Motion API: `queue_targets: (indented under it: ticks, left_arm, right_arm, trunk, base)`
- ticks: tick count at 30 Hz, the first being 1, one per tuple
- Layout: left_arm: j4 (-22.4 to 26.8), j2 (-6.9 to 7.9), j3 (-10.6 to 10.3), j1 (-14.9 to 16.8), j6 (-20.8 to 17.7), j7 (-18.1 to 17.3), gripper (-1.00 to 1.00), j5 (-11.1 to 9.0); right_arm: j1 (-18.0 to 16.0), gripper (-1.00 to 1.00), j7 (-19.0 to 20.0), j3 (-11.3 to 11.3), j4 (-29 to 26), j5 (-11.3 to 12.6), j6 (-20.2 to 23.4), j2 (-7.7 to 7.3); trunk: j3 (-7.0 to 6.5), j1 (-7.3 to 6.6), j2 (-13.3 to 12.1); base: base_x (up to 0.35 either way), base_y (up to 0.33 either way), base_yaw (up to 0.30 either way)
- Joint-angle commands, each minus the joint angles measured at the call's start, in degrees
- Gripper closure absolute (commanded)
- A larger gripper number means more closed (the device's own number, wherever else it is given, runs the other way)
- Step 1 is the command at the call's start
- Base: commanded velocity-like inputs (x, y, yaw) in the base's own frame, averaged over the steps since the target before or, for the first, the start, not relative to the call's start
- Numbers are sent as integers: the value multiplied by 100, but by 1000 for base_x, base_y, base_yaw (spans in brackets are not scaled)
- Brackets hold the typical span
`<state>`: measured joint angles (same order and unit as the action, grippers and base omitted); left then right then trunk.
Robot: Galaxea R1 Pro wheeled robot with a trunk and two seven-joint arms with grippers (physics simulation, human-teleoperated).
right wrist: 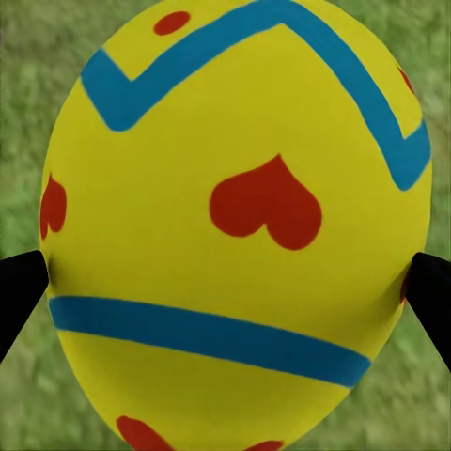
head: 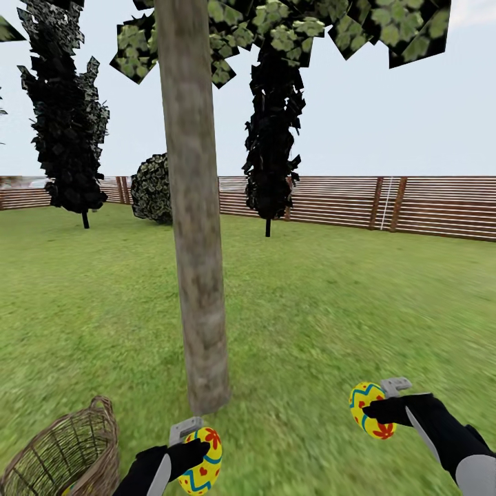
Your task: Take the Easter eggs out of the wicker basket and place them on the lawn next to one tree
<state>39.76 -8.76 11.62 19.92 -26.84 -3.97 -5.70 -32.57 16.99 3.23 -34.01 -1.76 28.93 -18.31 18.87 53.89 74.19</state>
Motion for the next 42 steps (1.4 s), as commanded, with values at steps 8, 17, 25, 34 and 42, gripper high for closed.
queue_targets:
  ticks: [8,17,25,34,42]
  left_arm:
    - [49,25,43,4,-50,1,100,-46]
    - [1271,1154,28,4,-1223,-67,100,-81]
    - [1233,946,9,4,-1236,-39,100,-43]
    - [1197,903,7,4,-1236,-34,100,-28]
    - [1169,903,16,4,-1293,-42,100,-36]
  right_arm:
    - [-3,100,-1,36,23,-25,27,17]
    - [-3,100,34,29,99,-27,46,125]
    - [-3,100,35,25,237,-26,47,99]
    - [-3,100,36,28,237,-25,34,100]
    - [-3,100,42,28,237,-26,33,106]
  trunk:
    - [152,177,327]
    - [313,374,688]
    - [457,550,1009]
    - [618,748,1370]
    - [762,923,1691]
  base:
    - [0,0,0]
    - [0,0,0]
    - [0,0,0]
    - [0,0,0]
    - [0,0,0]
